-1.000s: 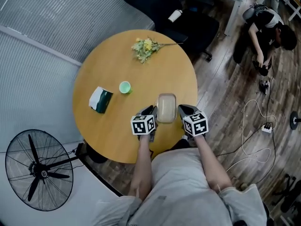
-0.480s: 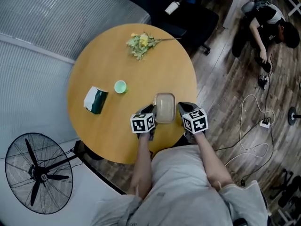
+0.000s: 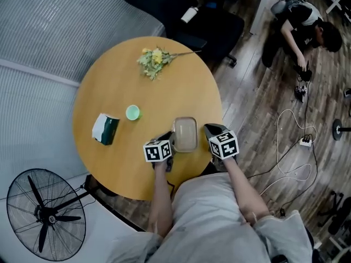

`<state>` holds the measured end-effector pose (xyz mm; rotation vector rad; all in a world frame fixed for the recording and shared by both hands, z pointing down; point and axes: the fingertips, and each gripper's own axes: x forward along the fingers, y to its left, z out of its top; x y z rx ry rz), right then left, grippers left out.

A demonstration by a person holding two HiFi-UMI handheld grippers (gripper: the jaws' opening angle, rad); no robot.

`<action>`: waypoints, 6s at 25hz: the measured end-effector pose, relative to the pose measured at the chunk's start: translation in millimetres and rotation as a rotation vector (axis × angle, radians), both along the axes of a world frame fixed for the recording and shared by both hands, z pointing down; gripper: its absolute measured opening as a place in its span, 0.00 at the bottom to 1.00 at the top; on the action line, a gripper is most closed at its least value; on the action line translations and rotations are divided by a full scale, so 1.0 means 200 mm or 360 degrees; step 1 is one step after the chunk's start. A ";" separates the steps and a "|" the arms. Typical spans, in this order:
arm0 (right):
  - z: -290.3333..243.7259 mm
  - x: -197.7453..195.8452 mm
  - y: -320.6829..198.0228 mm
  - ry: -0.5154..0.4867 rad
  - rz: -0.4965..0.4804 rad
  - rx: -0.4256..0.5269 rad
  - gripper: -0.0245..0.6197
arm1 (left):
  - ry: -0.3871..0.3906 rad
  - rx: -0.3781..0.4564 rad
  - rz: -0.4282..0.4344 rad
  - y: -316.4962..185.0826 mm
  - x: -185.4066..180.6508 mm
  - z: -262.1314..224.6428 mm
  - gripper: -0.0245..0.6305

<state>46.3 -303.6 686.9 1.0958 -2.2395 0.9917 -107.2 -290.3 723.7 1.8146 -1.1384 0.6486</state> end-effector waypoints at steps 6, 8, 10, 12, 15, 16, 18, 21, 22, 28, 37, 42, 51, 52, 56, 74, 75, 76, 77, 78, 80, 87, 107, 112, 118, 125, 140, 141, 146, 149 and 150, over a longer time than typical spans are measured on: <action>0.01 -0.03 0.00 -0.0006 0.0003 0.0006 0.04 | -0.0111 0.0005 0.0047 0.01 -0.05 0.01 0.14; -0.01 0.00 0.00 0.0010 -0.0002 0.0020 0.04 | -0.0140 0.0011 0.0079 0.01 -0.01 0.01 0.14; -0.02 0.01 0.01 0.0010 0.0011 0.0026 0.04 | -0.0143 0.0004 0.0098 0.02 0.00 0.01 0.14; -0.03 0.01 0.01 0.0003 0.0023 0.0033 0.04 | -0.0151 0.0001 0.0108 0.01 -0.01 0.01 0.14; -0.07 0.02 0.00 0.0001 0.0023 0.0051 0.04 | -0.0203 0.0000 0.0149 0.01 0.01 0.00 0.13; -0.09 0.03 0.01 -0.0005 0.0028 0.0058 0.04 | -0.0214 -0.0007 0.0163 0.02 0.02 0.00 0.12; -0.12 0.06 0.01 -0.0006 0.0039 0.0085 0.04 | -0.0203 -0.0017 0.0175 0.02 0.05 0.00 0.11; -0.15 0.08 -0.02 -0.0001 0.0056 0.0125 0.04 | -0.0200 -0.0024 0.0177 0.01 0.07 0.00 0.10; -0.16 0.08 -0.02 -0.0006 0.0064 0.0138 0.04 | -0.0213 -0.0021 0.0175 0.01 0.06 -0.01 0.09; -0.19 0.06 -0.01 -0.0029 0.0096 0.0169 0.04 | -0.0250 0.0048 0.0172 0.01 0.03 -0.07 0.07; -0.22 0.00 0.03 -0.0042 0.0043 0.0180 0.04 | -0.0241 0.0154 0.0153 0.02 0.02 -0.17 0.07; -0.23 -0.01 0.09 -0.0062 0.0031 0.0178 0.04 | -0.0248 0.0253 0.0106 0.04 0.02 -0.24 0.07; -0.24 -0.08 0.13 -0.0059 0.0011 0.0201 0.04 | -0.0086 0.0346 -0.0037 0.05 -0.05 -0.29 0.07; -0.23 -0.09 0.15 -0.0064 0.0010 0.0200 0.04 | -0.0071 0.0352 -0.0042 0.07 -0.06 -0.29 0.07; -0.24 -0.12 0.23 -0.0075 0.0009 0.0195 0.04 | -0.0003 0.0360 -0.0095 0.15 -0.08 -0.30 0.07; -0.26 -0.09 0.64 -0.0054 0.0243 0.0166 0.04 | 0.0199 0.0378 -0.0061 0.45 -0.08 -0.38 0.07; -0.24 -0.09 0.67 -0.0052 0.0253 0.0155 0.04 | 0.0203 0.0376 -0.0054 0.48 -0.09 -0.38 0.07; -0.23 -0.10 0.70 -0.0049 0.0265 0.0145 0.04 | 0.0208 0.0375 -0.0048 0.50 -0.10 -0.39 0.07; -0.23 -0.10 0.72 -0.0047 0.0278 0.0138 0.04 | 0.0213 0.0373 -0.0039 0.52 -0.10 -0.39 0.07; -0.22 -0.11 0.75 -0.0047 0.0293 0.0135 0.04 | 0.0219 0.0372 -0.0029 0.54 -0.11 -0.40 0.07; -0.23 -0.13 0.79 -0.0052 0.0321 0.0150 0.04 | 0.0232 0.0374 -0.0016 0.59 -0.14 -0.41 0.07; -0.25 -0.21 0.95 -0.0039 0.0387 0.0245 0.04 | 0.0277 0.0390 -0.0043 0.77 -0.24 -0.43 0.07; -0.30 -0.33 1.28 -0.0008 0.0417 0.0374 0.04 | 0.0408 0.0529 -0.0151 1.03 -0.39 -0.55 0.07; -0.31 -0.35 1.31 -0.0009 0.0391 0.0405 0.04 | 0.0366 0.0574 -0.0163 1.06 -0.40 -0.55 0.07; -0.28 -0.43 1.35 -0.0037 0.0348 0.0383 0.04 | 0.0269 0.0581 -0.0138 1.09 -0.44 -0.55 0.07; -0.29 -0.47 1.33 -0.0049 0.0333 0.0393 0.04 | 0.0181 0.0586 -0.0126 1.11 -0.48 -0.53 0.07; -0.29 -0.46 1.34 -0.0056 0.0343 0.0360 0.04 | 0.0190 0.0590 -0.0086 1.11 -0.43 -0.53 0.07; -0.29 -0.45 1.34 -0.0065 0.0350 0.0356 0.04 | 0.0189 0.0590 -0.0084 1.11 -0.42 -0.53 0.07; -0.30 -0.41 1.33 -0.0106 0.0397 0.0358 0.04 | 0.0170 0.0585 -0.0074 1.11 -0.40 -0.52 0.07; -0.30 -0.40 1.33 -0.0106 0.0399 0.0354 0.04 | 0.0156 0.0583 -0.0078 1.10 -0.40 -0.52 0.07; -0.30 -0.40 1.33 -0.0104 0.0397 0.0353 0.04 | 0.0151 0.0583 -0.0082 1.10 -0.40 -0.52 0.07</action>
